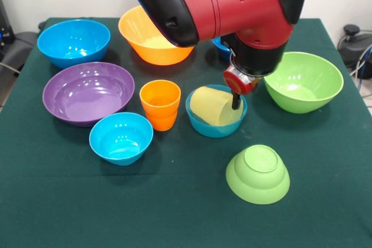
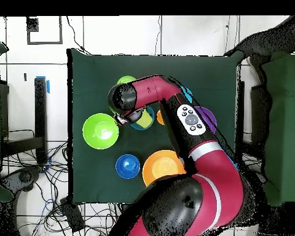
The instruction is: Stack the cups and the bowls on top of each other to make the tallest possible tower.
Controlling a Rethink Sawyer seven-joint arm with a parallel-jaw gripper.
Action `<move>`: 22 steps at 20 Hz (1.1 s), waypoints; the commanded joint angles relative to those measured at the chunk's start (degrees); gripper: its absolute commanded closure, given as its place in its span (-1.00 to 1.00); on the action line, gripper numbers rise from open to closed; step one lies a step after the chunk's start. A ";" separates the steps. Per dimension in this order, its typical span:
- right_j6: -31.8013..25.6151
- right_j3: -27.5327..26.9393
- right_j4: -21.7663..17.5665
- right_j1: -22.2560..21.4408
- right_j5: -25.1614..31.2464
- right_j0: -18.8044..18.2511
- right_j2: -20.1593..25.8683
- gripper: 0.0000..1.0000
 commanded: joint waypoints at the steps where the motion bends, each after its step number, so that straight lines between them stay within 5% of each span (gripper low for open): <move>1: -12.34 0.17 -4.02 2.38 -3.28 0.46 -0.54 -1.00; 22: -13.19 -3.48 -5.39 6.37 -3.45 1.62 -0.60 -1.00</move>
